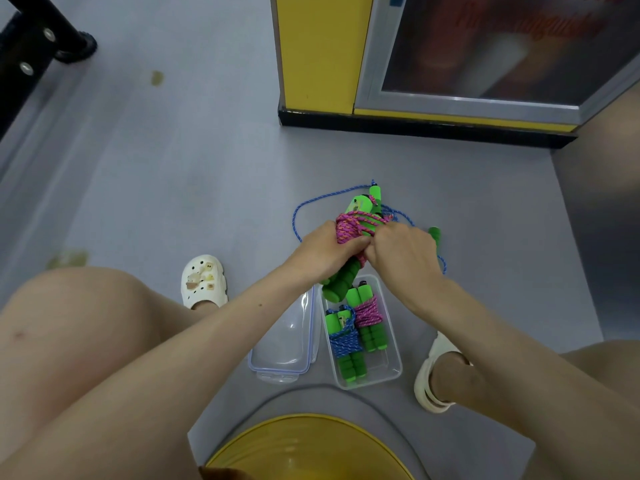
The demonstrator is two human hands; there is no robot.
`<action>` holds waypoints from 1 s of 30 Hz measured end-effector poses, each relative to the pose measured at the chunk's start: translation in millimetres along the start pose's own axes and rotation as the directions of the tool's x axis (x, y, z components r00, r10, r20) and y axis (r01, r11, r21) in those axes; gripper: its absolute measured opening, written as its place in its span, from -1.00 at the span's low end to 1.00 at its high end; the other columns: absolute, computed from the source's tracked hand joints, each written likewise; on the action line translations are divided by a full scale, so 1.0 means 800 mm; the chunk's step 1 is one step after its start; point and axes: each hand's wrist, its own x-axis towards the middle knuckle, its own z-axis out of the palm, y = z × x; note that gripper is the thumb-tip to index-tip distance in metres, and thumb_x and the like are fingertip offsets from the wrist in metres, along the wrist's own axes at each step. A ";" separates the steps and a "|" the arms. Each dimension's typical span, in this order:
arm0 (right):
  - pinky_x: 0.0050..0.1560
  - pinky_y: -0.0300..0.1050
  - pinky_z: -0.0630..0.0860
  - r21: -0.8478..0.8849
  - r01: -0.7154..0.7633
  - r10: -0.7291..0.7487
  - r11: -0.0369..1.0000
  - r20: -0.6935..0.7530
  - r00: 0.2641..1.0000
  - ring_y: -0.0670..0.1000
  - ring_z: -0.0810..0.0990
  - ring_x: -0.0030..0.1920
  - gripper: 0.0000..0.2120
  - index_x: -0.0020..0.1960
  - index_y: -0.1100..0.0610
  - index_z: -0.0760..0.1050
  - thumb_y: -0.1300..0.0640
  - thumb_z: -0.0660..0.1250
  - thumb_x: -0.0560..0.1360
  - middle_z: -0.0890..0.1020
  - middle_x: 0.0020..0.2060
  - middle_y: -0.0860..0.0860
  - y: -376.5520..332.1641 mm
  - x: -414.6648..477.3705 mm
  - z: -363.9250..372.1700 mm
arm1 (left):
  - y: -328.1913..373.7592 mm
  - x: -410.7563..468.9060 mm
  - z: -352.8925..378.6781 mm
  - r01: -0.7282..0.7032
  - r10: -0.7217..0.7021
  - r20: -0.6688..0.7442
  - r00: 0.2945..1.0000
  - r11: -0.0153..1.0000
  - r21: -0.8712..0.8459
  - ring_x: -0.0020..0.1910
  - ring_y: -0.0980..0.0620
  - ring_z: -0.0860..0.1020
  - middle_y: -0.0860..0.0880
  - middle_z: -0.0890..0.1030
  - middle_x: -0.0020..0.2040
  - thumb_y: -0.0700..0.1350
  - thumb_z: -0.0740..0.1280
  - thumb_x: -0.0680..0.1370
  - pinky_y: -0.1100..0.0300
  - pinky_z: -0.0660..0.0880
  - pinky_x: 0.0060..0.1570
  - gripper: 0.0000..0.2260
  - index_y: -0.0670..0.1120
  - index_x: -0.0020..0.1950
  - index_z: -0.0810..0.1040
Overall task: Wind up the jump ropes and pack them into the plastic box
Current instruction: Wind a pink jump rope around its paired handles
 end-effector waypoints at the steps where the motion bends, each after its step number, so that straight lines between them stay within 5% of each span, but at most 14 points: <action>1: -0.45 -0.13 0.13 0.018 -0.020 0.020 1.000 0.017 1.000 0.09 0.44 -0.25 -0.71 -0.34 0.14 0.22 0.19 0.15 0.54 0.41 -0.28 0.04 0.000 -0.001 0.001 | 0.001 -0.001 0.000 -0.017 0.017 0.005 1.000 1.000 -0.002 -0.28 0.03 0.51 0.06 0.54 -0.36 0.04 0.32 0.54 0.19 0.42 -0.24 -0.73 0.00 -0.33 0.44; 7: -0.35 -0.10 0.20 0.156 -0.080 0.076 0.985 0.037 0.996 0.14 0.44 -0.24 -0.74 -0.32 0.16 0.25 0.20 0.16 0.54 0.33 -0.38 0.02 -0.007 0.001 0.003 | 0.001 -0.003 0.006 0.005 -0.001 -0.084 0.996 0.999 0.050 -0.20 0.04 0.50 0.03 0.52 -0.23 0.08 0.27 0.57 0.16 0.43 -0.18 -0.78 -0.06 -0.10 0.44; 11: -0.42 -0.07 0.10 0.190 0.054 -0.032 0.980 -0.117 0.993 0.15 0.50 -0.20 -0.79 -0.23 0.16 0.32 0.14 0.14 0.58 0.43 -0.26 0.06 -0.001 0.011 0.008 | 0.004 0.000 -0.001 -0.022 0.003 -0.150 0.989 0.992 -0.125 -0.27 0.09 0.51 0.07 0.53 -0.30 0.04 0.30 0.57 0.21 0.43 -0.25 -0.81 0.00 -0.20 0.45; 15: -0.44 -0.14 0.11 0.324 0.246 -0.131 0.914 -0.339 0.932 0.11 0.34 -0.46 -0.75 -0.38 0.16 0.23 0.19 0.18 0.45 0.34 -0.45 0.03 0.005 0.011 0.020 | 0.000 0.006 -0.006 0.009 -0.049 -0.174 0.983 0.975 -0.223 -0.24 0.01 0.54 -0.03 0.58 -0.24 0.02 0.32 0.56 0.12 0.49 -0.17 -0.80 -0.07 -0.19 0.50; 20: -0.47 -0.13 0.25 0.444 0.301 -0.120 0.844 -0.391 0.912 -0.01 0.28 -0.51 -0.71 -0.45 0.21 0.29 0.20 0.22 0.43 0.35 -0.53 0.04 0.008 0.013 0.021 | 0.000 0.003 -0.021 0.196 -0.216 0.050 0.975 0.735 -0.649 -0.36 -0.05 0.61 -0.15 0.62 -0.26 -0.07 0.32 0.58 0.15 0.59 -0.32 -0.78 -0.24 -0.09 0.57; 22: -0.45 -0.32 0.16 0.573 0.283 -0.039 0.769 -0.400 0.916 -0.10 0.19 -0.53 -0.67 -0.46 0.17 0.26 0.24 0.27 0.43 0.28 -0.56 -0.02 0.007 0.013 0.014 | 0.000 0.003 -0.025 0.260 -0.248 0.129 0.960 0.626 -0.735 -0.37 -0.09 0.62 -0.20 0.63 -0.23 -0.07 0.32 0.57 0.12 0.60 -0.36 -0.75 -0.29 -0.01 0.56; 25: -0.46 -0.39 0.14 0.876 0.145 0.144 0.460 -0.235 0.961 -0.13 0.25 -0.56 -0.66 -0.45 0.21 0.38 0.29 0.32 0.49 0.28 -0.64 -0.11 0.010 0.012 0.004 | 0.002 0.004 -0.028 0.275 -0.229 0.178 0.957 0.523 -0.807 -0.37 -0.11 0.63 -0.23 0.64 -0.20 -0.04 0.29 0.58 0.14 0.57 -0.42 -0.71 -0.29 0.03 0.55; 27: -0.47 -0.43 0.20 0.936 0.043 0.130 0.349 -0.094 0.987 -0.17 0.31 -0.61 -0.69 -0.39 0.28 0.47 0.29 0.28 0.53 0.37 -0.68 -0.13 0.015 0.011 0.001 | 0.001 0.005 -0.025 0.216 -0.185 0.130 0.974 0.588 -0.779 -0.34 -0.10 0.62 -0.22 0.63 -0.18 -0.04 0.27 0.60 0.16 0.57 -0.37 -0.71 -0.29 0.04 0.56; 30: -0.41 -0.23 0.28 0.914 -0.070 0.113 0.400 0.027 0.993 -0.17 0.33 -0.56 -0.67 -0.32 0.34 0.51 0.15 0.28 0.54 0.50 -0.52 0.03 0.017 0.012 0.011 | 0.000 0.004 -0.015 0.011 -0.057 -0.063 0.996 0.827 -0.562 -0.21 -0.03 0.61 -0.11 0.64 -0.14 -0.07 0.29 0.59 0.14 0.56 -0.19 -0.84 -0.14 -0.01 0.58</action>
